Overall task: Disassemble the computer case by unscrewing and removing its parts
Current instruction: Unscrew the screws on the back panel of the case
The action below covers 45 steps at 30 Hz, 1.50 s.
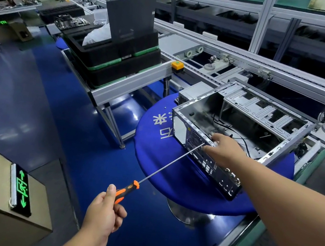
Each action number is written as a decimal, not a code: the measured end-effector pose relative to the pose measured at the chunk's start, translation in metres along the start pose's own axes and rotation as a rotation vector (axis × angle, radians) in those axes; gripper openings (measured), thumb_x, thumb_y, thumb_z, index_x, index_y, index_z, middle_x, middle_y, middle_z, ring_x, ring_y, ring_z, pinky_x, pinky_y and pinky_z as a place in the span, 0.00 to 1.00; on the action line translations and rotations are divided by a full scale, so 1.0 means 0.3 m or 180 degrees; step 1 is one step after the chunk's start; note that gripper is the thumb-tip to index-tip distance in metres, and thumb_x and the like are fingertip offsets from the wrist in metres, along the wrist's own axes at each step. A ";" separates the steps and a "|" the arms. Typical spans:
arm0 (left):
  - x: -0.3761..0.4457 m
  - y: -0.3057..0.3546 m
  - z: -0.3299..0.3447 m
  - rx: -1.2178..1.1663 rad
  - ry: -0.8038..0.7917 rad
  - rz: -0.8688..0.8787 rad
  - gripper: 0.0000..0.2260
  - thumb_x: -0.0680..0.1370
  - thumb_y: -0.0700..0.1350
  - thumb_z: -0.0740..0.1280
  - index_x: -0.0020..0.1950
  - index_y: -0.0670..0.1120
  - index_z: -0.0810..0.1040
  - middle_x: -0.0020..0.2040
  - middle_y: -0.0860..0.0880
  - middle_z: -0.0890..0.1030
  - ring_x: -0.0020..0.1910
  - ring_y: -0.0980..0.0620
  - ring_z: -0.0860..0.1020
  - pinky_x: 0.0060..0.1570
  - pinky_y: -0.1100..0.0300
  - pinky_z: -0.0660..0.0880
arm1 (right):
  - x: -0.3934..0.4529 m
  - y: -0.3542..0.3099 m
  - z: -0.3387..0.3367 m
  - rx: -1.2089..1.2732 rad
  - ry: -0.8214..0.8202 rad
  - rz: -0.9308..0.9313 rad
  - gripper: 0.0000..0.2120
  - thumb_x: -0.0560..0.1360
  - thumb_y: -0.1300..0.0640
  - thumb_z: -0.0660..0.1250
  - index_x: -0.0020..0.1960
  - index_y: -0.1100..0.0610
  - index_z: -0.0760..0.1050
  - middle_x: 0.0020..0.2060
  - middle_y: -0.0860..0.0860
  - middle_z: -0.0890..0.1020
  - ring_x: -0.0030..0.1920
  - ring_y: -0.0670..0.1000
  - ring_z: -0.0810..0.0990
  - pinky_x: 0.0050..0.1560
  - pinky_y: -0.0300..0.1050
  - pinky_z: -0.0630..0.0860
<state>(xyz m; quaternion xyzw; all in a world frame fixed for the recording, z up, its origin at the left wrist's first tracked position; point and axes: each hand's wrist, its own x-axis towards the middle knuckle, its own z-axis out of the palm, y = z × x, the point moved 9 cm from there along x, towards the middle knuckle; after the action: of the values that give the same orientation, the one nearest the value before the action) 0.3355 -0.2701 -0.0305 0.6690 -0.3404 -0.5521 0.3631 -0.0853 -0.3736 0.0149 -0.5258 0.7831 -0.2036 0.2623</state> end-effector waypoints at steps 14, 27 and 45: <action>-0.006 0.018 -0.002 -0.0104 -0.0145 0.0147 0.11 0.88 0.50 0.60 0.60 0.44 0.75 0.35 0.43 0.81 0.27 0.51 0.73 0.24 0.59 0.63 | 0.055 0.083 -0.011 0.1171 -0.0007 0.0326 0.14 0.80 0.44 0.68 0.52 0.54 0.84 0.44 0.48 0.83 0.41 0.43 0.76 0.43 0.40 0.68; -0.009 0.003 0.001 0.0027 -0.0249 -0.0007 0.19 0.86 0.62 0.59 0.58 0.49 0.81 0.36 0.41 0.82 0.26 0.51 0.71 0.24 0.61 0.64 | 0.063 0.055 -0.016 0.0811 -0.0039 0.0156 0.14 0.82 0.45 0.65 0.46 0.53 0.81 0.29 0.45 0.78 0.31 0.47 0.74 0.35 0.41 0.69; -0.011 -0.034 -0.012 0.0054 -0.0140 -0.0401 0.29 0.83 0.68 0.59 0.53 0.41 0.80 0.34 0.39 0.82 0.25 0.50 0.72 0.21 0.61 0.64 | 0.049 0.029 -0.014 0.0891 -0.0049 0.0077 0.12 0.83 0.47 0.65 0.46 0.52 0.80 0.32 0.48 0.78 0.34 0.49 0.74 0.39 0.41 0.70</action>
<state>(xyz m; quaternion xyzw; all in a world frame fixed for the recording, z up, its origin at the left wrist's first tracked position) 0.3393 -0.2618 -0.0373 0.6799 -0.3102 -0.5855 0.3143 -0.0988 -0.3840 0.0102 -0.4762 0.7513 -0.3036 0.3414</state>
